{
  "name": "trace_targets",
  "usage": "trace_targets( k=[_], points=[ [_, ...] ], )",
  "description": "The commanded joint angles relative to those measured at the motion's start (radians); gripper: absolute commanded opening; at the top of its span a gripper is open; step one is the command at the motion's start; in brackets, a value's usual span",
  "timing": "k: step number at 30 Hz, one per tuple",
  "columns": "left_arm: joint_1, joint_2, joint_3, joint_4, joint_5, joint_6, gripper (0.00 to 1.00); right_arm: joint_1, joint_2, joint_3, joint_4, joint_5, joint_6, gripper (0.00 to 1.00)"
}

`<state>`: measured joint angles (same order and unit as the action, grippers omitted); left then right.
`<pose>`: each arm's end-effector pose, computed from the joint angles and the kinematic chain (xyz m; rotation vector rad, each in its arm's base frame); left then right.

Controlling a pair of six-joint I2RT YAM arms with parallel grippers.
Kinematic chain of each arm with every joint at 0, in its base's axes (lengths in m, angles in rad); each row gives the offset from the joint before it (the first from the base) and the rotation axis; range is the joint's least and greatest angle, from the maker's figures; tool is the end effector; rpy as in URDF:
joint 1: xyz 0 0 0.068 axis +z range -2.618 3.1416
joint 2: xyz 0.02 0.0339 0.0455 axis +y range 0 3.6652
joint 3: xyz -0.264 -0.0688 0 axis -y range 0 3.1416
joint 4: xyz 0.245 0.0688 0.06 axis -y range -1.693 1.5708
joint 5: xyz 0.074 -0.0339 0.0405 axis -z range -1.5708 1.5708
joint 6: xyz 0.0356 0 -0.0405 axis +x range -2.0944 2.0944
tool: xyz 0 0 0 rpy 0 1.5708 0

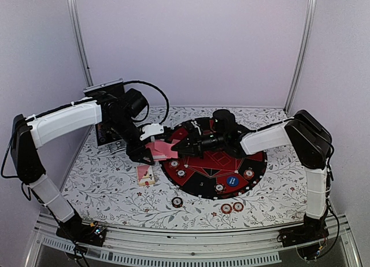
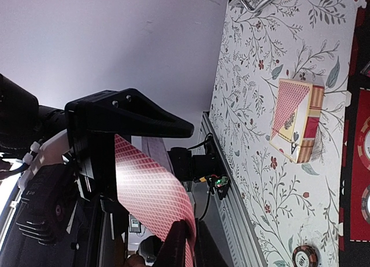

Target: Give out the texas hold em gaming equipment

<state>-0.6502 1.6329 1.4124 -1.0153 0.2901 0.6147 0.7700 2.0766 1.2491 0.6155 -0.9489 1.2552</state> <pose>0.2518 -0.2043 0.2798 1.7010 2.2047 -0.4149 0.3033 0.3344 0.1847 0.3519 -2.3190 -2.0736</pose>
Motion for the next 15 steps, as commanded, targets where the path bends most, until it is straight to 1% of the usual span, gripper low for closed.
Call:
trace_targets(
  k=[1,7,15],
  points=[
    [0.003,-0.007,0.022,0.024,0.018,-0.010,0.00,-0.004,-0.057,-0.011,-0.040,-0.017,-0.027,0.09],
    [0.003,-0.008,0.022,0.024,0.019,-0.009,0.00,-0.032,-0.083,-0.031,-0.049,-0.030,-0.031,0.08],
    [0.003,-0.010,0.022,0.020,0.018,-0.009,0.00,-0.113,-0.173,-0.131,-0.094,-0.052,-0.071,0.08]
  ],
)
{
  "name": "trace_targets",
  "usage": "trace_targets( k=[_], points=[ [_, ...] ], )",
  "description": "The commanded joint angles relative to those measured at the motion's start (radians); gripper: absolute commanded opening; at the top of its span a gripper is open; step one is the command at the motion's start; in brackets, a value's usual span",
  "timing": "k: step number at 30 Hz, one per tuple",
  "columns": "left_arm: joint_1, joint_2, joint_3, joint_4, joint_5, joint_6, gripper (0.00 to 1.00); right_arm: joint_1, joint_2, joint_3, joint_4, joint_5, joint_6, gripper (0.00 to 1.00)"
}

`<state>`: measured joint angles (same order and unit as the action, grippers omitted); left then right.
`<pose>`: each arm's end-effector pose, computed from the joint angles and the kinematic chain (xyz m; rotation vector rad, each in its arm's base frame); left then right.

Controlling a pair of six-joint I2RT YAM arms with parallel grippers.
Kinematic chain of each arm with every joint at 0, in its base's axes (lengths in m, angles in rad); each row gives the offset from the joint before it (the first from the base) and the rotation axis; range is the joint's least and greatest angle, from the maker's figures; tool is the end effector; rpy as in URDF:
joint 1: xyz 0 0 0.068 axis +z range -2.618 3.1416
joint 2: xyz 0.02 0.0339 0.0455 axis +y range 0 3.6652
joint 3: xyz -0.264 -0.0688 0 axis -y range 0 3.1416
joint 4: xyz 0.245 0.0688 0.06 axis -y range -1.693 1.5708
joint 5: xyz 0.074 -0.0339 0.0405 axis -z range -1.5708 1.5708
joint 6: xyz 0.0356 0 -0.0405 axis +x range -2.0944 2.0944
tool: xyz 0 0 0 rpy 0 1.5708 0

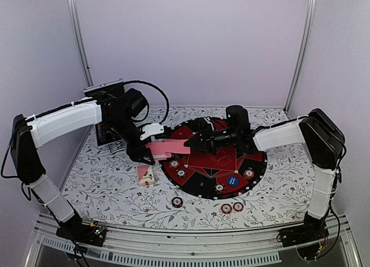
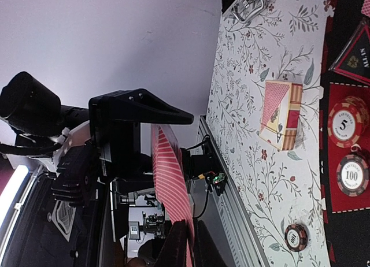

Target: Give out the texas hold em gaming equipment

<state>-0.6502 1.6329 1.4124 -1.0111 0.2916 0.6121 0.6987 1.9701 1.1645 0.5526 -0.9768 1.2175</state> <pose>0.2521 -0.2046 0.2800 1.6966 2.2029 -0.4172 0.3076 0.2970 0.1981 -0.3082 2.3406 2.0502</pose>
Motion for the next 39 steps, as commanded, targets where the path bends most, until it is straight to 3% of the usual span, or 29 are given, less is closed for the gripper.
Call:
trace_targets(
  k=[1,11,17,23,39],
  points=[
    [0.003,-0.009,0.022,0.016,0.019,-0.006,0.00,-0.050,-0.078,-0.060,-0.033,-0.029,-0.037,0.08],
    [0.003,-0.011,0.023,0.013,0.020,-0.008,0.00,-0.137,-0.157,-0.169,-0.111,-0.055,-0.102,0.08],
    [0.002,-0.013,0.022,0.013,0.023,-0.008,0.00,-0.234,-0.199,-0.207,-0.349,-0.022,-0.281,0.07],
    [0.003,-0.011,0.029,0.012,0.022,-0.008,0.00,-0.282,-0.186,-0.225,-0.528,0.047,-0.443,0.04],
    [0.001,-0.005,0.038,0.009,0.025,-0.009,0.00,-0.321,-0.151,-0.205,-0.734,0.253,-0.631,0.01]
  ],
)
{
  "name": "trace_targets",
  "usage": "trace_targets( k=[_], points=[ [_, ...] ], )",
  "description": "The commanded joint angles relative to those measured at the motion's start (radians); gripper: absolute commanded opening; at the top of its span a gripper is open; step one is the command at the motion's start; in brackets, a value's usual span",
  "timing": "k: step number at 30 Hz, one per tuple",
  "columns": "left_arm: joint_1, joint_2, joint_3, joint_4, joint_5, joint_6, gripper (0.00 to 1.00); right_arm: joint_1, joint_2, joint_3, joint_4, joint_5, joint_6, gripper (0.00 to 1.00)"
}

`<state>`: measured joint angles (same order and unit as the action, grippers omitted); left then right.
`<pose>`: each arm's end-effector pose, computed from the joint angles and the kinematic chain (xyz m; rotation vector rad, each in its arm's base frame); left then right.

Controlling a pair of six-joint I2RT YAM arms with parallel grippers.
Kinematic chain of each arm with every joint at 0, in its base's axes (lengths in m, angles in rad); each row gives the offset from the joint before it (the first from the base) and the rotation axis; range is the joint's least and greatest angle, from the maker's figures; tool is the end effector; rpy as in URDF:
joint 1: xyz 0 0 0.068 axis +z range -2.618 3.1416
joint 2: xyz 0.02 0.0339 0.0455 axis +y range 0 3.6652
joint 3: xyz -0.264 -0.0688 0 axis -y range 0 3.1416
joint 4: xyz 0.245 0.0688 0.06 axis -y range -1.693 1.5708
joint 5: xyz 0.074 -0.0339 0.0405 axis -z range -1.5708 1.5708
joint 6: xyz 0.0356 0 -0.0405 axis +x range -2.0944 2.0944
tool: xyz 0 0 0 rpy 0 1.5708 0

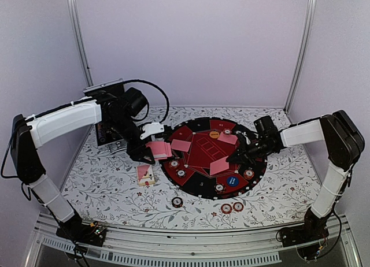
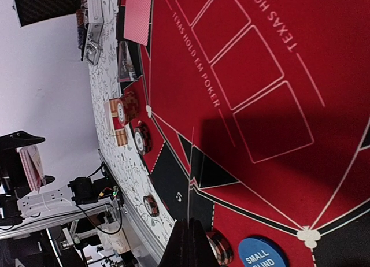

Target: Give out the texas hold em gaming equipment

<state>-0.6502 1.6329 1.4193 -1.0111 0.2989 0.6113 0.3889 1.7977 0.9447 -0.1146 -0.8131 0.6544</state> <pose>0.2525 -0.2052 0.2821 1.6935 2.1953 -0.4267 0.3063 0.1534 0.1446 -0.0011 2.6974 1.4124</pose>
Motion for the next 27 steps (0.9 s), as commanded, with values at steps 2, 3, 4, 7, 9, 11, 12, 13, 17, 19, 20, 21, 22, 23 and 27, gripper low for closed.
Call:
trace_targets(
  k=[2,3,4,7,9,11,12,13,17,19,20,21,22,23,27],
  points=[
    [0.001,-0.001,0.036,0.007,0.020,-0.010,0.00,-0.012,0.035,0.036,-0.092,0.115,-0.086,0.01],
    [0.001,-0.001,0.039,0.005,0.020,-0.010,0.00,-0.012,0.041,0.048,-0.107,0.132,-0.099,0.01],
    [0.001,-0.001,0.039,0.003,0.019,-0.010,0.00,-0.012,0.052,0.059,-0.122,0.149,-0.108,0.01],
    [0.001,-0.004,0.037,-0.001,0.015,-0.007,0.00,-0.011,0.071,0.092,-0.171,0.197,-0.148,0.01],
    [0.001,-0.005,0.031,-0.002,0.014,-0.007,0.00,-0.011,0.076,0.107,-0.195,0.223,-0.166,0.02],
    [0.001,-0.005,0.029,-0.002,0.017,-0.007,0.00,-0.011,0.075,0.116,-0.217,0.251,-0.182,0.02],
    [0.001,-0.004,0.029,-0.002,0.019,-0.007,0.00,-0.011,0.073,0.120,-0.226,0.265,-0.190,0.01],
    [0.001,-0.005,0.029,0.000,0.021,-0.007,0.00,-0.011,0.072,0.126,-0.237,0.280,-0.199,0.02],
    [0.001,-0.001,0.030,-0.001,0.018,-0.006,0.00,-0.011,0.079,0.157,-0.282,0.324,-0.234,0.02],
    [0.001,-0.001,0.029,-0.002,0.018,-0.006,0.00,-0.011,0.084,0.166,-0.307,0.344,-0.251,0.01],
    [0.001,-0.001,0.029,-0.002,0.017,-0.004,0.00,-0.011,0.086,0.170,-0.318,0.353,-0.262,0.02],
    [0.001,-0.003,0.028,-0.003,0.017,-0.004,0.00,-0.011,0.086,0.172,-0.330,0.364,-0.269,0.02],
    [0.001,-0.003,0.027,-0.004,0.016,-0.005,0.00,-0.012,0.086,0.172,-0.339,0.371,-0.277,0.02],
    [0.001,-0.002,0.027,-0.003,0.015,-0.005,0.00,-0.011,0.086,0.173,-0.348,0.376,-0.286,0.02],
    [0.001,-0.001,0.031,-0.003,0.017,-0.004,0.00,-0.010,0.078,0.148,-0.361,0.373,-0.301,0.02]
  ],
)
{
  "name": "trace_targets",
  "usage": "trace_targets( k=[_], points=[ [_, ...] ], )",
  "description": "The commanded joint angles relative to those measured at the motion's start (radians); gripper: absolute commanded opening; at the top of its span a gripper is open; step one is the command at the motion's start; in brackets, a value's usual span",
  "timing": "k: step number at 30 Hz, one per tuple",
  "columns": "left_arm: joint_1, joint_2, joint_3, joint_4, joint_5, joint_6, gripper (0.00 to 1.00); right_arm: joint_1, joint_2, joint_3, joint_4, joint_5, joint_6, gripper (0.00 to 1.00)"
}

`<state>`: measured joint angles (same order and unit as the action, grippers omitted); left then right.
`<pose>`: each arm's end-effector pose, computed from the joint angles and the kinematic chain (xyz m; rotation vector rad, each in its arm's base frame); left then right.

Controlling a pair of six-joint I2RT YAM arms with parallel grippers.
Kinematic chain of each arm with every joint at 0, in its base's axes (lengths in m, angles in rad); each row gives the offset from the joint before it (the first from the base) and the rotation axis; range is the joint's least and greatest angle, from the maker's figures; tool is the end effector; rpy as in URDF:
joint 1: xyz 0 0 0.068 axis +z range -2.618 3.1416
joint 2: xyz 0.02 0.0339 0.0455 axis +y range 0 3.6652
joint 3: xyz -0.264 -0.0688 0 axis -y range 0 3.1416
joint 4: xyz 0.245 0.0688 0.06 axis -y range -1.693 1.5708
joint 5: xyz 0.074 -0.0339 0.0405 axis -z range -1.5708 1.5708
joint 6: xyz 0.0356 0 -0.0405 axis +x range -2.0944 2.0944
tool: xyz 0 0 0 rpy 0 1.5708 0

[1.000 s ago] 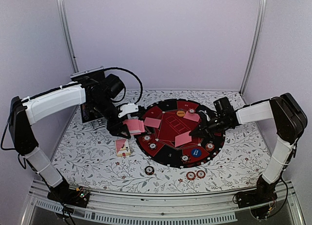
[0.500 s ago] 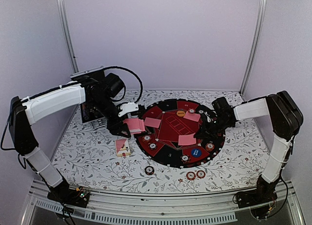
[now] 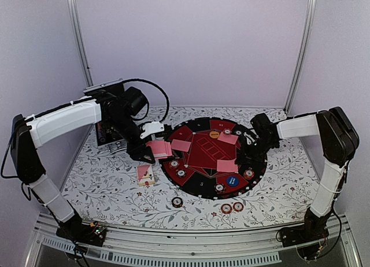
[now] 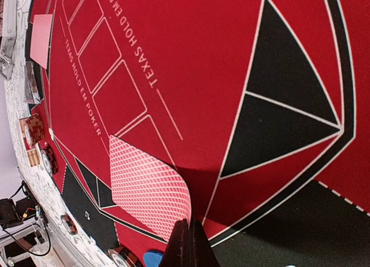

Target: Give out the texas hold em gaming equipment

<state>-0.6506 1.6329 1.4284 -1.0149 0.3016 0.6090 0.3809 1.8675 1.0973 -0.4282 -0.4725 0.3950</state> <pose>0.2527 -0.2056 0.2846 1.6896 2.1916 -0.4305 0.3219 0.1464 0.1400 -0.1095 2.8592 0.8407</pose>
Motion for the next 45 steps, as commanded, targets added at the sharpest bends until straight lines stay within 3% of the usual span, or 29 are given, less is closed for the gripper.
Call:
trace_targets(
  k=[1,10,19,27,31,38,42,45],
  points=[
    [0.002,0.000,0.023,0.001,0.016,-0.002,0.00,-0.002,0.000,-0.013,-0.047,0.032,-0.042,0.02],
    [0.000,0.006,0.027,0.000,0.018,-0.003,0.00,-0.002,-0.028,-0.047,-0.032,0.026,-0.038,0.04],
    [-0.001,0.003,0.027,-0.004,0.016,-0.002,0.00,-0.003,-0.071,-0.013,-0.041,0.052,-0.023,0.41],
    [-0.001,0.002,0.026,-0.005,0.020,-0.004,0.00,-0.002,-0.146,0.032,-0.068,0.085,-0.008,0.48],
    [-0.001,0.002,0.027,-0.004,0.019,-0.002,0.00,0.020,-0.207,0.053,-0.043,0.055,0.022,0.64],
    [-0.003,0.007,0.037,-0.005,0.022,-0.003,0.00,0.084,-0.252,0.039,0.147,-0.141,0.173,0.98],
    [-0.003,0.005,0.037,-0.008,0.019,-0.004,0.00,0.094,-0.257,-0.020,0.335,-0.203,0.286,0.99],
    [-0.003,0.000,0.034,-0.008,0.015,-0.005,0.00,0.056,-0.283,-0.137,0.624,-0.304,0.452,0.99]
  ],
)
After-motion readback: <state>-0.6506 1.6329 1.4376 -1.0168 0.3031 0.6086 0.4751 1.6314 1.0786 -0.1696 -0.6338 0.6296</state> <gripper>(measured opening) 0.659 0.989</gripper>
